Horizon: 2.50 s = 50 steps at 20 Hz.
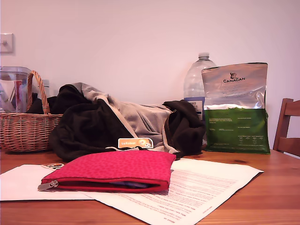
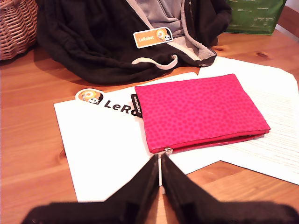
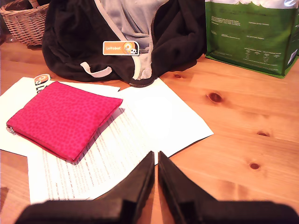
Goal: Close the zipper in the zip bag in front of you
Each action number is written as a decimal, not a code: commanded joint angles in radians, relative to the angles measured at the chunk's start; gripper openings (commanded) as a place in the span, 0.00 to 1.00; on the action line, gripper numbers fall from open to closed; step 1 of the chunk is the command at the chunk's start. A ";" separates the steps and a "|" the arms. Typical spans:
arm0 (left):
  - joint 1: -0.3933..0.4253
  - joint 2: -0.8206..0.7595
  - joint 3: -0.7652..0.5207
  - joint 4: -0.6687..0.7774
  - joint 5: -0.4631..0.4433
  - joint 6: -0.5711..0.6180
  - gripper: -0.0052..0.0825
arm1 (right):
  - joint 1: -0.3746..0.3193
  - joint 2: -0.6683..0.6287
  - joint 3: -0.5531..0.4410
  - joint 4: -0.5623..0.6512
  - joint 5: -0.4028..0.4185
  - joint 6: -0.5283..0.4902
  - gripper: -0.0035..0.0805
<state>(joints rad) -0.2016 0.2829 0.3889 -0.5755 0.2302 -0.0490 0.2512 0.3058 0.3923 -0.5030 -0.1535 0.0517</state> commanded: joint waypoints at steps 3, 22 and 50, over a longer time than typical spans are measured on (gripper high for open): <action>-0.002 -0.003 -0.010 0.157 0.077 -0.003 0.04 | 0.004 0.005 -0.011 0.154 0.006 0.001 0.03; -0.117 0.288 -0.009 0.306 0.222 -0.002 0.04 | 0.135 0.412 0.084 0.145 -0.275 0.068 0.03; -0.153 0.542 -0.009 0.397 0.207 0.031 0.04 | 0.445 1.096 0.141 0.648 0.033 -1.582 0.29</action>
<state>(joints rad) -0.3523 0.8207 0.3923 -0.1860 0.4366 -0.0227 0.6899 1.3781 0.5182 0.1322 -0.1204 -1.5246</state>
